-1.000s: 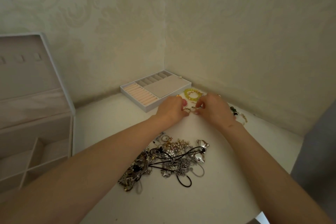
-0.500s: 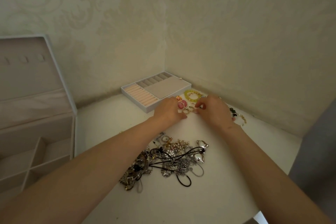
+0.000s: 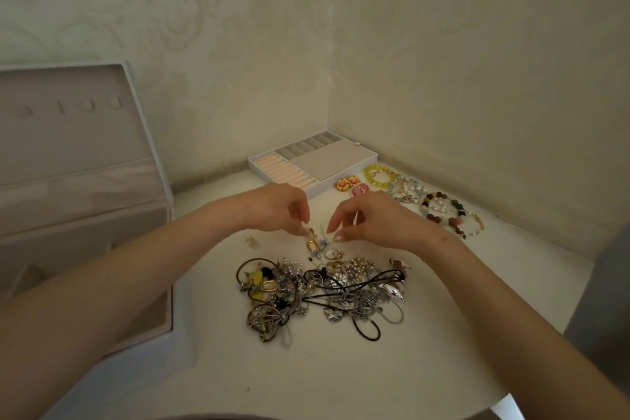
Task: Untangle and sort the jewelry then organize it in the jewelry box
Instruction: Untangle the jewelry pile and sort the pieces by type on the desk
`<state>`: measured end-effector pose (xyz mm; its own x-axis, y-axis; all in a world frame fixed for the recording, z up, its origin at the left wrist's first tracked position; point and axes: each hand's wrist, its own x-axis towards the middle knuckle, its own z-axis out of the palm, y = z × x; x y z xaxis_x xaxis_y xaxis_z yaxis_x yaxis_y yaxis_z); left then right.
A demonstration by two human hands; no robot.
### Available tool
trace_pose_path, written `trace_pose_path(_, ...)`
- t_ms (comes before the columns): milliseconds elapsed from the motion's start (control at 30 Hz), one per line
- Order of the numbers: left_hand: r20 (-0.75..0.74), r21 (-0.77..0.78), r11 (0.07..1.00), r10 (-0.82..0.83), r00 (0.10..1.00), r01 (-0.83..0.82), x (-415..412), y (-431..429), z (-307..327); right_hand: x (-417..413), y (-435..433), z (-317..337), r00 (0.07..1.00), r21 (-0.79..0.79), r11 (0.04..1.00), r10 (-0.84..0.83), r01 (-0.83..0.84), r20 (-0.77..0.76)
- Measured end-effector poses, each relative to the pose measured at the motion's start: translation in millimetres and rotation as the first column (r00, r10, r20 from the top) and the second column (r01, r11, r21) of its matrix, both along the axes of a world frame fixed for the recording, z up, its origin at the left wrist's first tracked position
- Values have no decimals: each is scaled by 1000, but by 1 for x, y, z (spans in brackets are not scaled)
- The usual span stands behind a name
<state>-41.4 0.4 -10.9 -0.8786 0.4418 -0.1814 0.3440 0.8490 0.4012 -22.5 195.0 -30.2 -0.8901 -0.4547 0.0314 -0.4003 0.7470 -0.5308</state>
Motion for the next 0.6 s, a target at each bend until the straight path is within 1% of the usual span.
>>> trace_pose_path(100, -4, 66, 997, -45, 999, 45, 3, -7, -11, 1, -8, -2, 999, 39, 999, 20, -21, 41)
trace_pose_path(200, -32, 3, 999, -36, 999, 36, 1, -14, -14, 2, -12, -8, 1000, 96, 995, -8, 6, 23)
trace_pose_path(267, -70, 6, 1000, -3, 998, 4, -2, -17, -12, 3, -11, -10, 998, 56, 998, -15, 11, 60)
trace_pose_path(333, -97, 22, 1000, -5, 995, 7, -3, -18, -10, 5, -9, -11, 997, 47, 999, -1, -2, 79)
trace_pose_path(433, -94, -9, 999, -43, 995, 42, -1, -16, -9, 6, -7, -13, 999, 52, 998, 14, -16, 40)
trace_pose_path(467, -108, -54, 998, -31, 994, 26, -1, -17, -10, 6, -7, -14, 1000, 27, 1000, 9, -9, 9)
trace_pose_path(533, -174, -152, 986, 38, 984, -65, -4, -22, -9, 4, -12, -15, 998, -43, 999, -3, 0, -64)
trace_pose_path(600, -224, -183, 968, 127, 966, -170, -7, -28, -6, 3, -19, -17, 993, -59, 997, 46, -53, -106)
